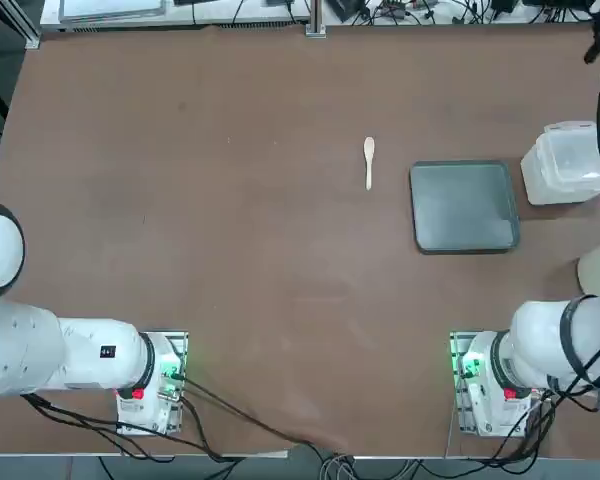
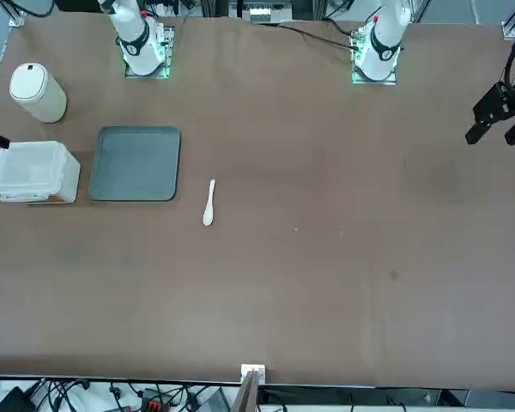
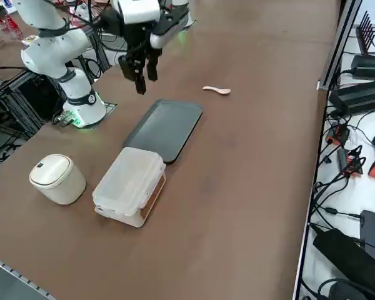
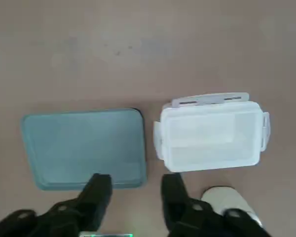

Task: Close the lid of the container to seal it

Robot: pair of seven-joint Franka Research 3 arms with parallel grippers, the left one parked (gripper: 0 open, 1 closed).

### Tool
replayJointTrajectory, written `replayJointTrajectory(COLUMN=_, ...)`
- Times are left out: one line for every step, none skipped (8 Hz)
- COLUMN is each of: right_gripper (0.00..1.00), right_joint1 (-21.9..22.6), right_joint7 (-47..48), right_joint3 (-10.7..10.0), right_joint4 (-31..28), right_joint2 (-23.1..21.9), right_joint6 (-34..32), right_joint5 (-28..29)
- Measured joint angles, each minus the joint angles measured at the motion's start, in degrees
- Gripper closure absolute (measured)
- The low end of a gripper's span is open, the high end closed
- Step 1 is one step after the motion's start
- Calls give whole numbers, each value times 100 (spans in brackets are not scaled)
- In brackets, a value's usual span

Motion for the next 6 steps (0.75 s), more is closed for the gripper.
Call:
replayJointTrajectory(right_gripper=15, right_joint1=200, right_joint7=339, right_joint3=6, right_joint4=6, right_joint2=-90, right_joint6=-13, right_joint5=18)
replayJointTrajectory(right_gripper=1, right_joint1=451, right_joint7=778, right_joint3=15, right_joint4=11, right_joint2=-162, right_joint6=-51, right_joint5=24)
replayJointTrajectory(right_gripper=0, right_joint1=698, right_joint7=1253, right_joint3=23, right_joint4=44, right_joint2=-209, right_joint6=-175, right_joint5=28)
replayJointTrajectory(right_gripper=0, right_joint1=867, right_joint7=1543, right_joint3=29, right_joint4=164, right_joint2=-224, right_joint6=-332, right_joint5=92)
replayJointTrajectory(right_gripper=0, right_joint1=970, right_joint7=1638, right_joint3=30, right_joint4=333, right_joint2=-224, right_joint6=-462, right_joint5=162)
replayJointTrajectory(right_gripper=0, right_joint1=1003, right_joint7=1643, right_joint3=30, right_joint4=448, right_joint2=-225, right_joint6=-539, right_joint5=191)
